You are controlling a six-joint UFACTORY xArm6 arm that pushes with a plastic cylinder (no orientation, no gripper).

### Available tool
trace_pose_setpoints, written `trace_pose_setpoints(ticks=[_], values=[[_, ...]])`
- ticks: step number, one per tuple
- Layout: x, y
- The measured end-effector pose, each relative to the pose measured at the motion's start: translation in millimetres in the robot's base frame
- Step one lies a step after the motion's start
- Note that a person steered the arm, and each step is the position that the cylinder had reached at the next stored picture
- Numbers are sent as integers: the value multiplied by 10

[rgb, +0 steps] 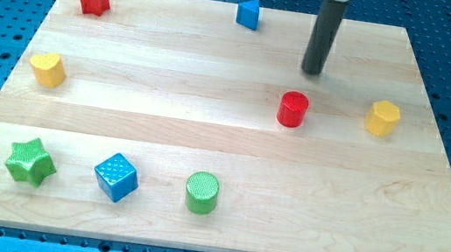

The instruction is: Move the triangle vertical above the cube

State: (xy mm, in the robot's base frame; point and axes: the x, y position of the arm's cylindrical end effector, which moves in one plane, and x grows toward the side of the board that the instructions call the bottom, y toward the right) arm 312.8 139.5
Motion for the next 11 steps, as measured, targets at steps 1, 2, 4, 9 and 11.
trace_pose_setpoints(ticks=[1,2,4,9,11], values=[[-345,250],[-780,213],[-1094,-586],[-329,-2161],[-171,-2756]])
